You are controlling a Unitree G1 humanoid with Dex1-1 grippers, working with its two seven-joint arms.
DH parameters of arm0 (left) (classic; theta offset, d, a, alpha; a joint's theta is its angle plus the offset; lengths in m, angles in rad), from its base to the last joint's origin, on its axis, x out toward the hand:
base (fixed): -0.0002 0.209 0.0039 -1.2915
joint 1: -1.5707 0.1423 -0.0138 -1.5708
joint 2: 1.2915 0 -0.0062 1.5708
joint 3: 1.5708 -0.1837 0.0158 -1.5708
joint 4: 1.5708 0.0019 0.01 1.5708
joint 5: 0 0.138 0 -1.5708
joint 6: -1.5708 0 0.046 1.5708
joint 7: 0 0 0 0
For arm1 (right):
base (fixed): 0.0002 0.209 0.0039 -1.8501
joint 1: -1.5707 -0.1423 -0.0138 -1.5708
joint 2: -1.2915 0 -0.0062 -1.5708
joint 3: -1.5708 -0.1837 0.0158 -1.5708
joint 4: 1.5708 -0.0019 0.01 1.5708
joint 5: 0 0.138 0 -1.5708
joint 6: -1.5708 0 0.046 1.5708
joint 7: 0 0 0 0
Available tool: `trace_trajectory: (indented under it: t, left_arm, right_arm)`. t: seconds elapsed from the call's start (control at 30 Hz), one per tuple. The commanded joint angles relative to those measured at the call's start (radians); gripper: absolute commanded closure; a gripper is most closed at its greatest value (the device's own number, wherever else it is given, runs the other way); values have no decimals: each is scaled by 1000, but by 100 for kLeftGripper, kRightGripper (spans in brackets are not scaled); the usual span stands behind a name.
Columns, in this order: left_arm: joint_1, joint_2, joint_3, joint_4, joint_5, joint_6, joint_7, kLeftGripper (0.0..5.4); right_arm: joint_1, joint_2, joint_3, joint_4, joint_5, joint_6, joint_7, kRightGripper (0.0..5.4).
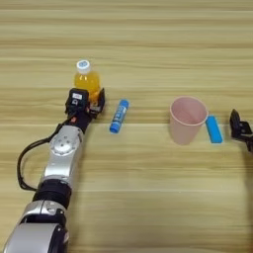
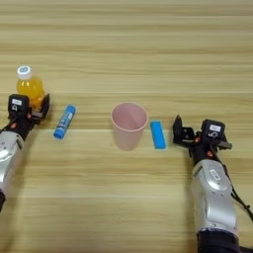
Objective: Move the objects on the table
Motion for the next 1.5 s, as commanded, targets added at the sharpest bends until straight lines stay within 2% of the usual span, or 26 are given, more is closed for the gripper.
trace_trajectory:
  t: [0.03,0.13,0.27,0.43,0.57,0.7,1.13,1.23,1.5]
  left_arm:
    - [38,-15,-7,-193,-50,38,-33,200]
    - [90,-32,-29,-370,-85,105,-53,200]
    - [161,-49,-101,-591,-131,202,-96,200]
    - [218,-53,-209,-670,-151,290,-181,201]
    - [247,-48,-267,-682,-138,315,-228,201]
    - [259,-45,-291,-671,-127,317,-250,201]
    - [242,-48,-293,-555,-63,264,-243,201]
    - [233,-47,-287,-507,-43,239,-238,201]
    - [191,-58,-263,-293,-9,153,-227,201]
  right_arm:
    - [-2,0,2,4,-6,3,0,0]
    - [-2,0,4,4,-7,3,-1,0]
    - [-3,-1,5,7,-9,4,0,0]
    - [-5,1,7,10,-11,2,-1,0]
    - [-4,3,7,8,-12,1,-3,0]
    - [-3,5,8,5,-13,2,-4,0]
    - [-3,5,8,4,-13,2,-4,0]
    - [-3,7,8,2,-14,2,-4,0]
    - [-2,12,11,-2,-16,2,-7,0]
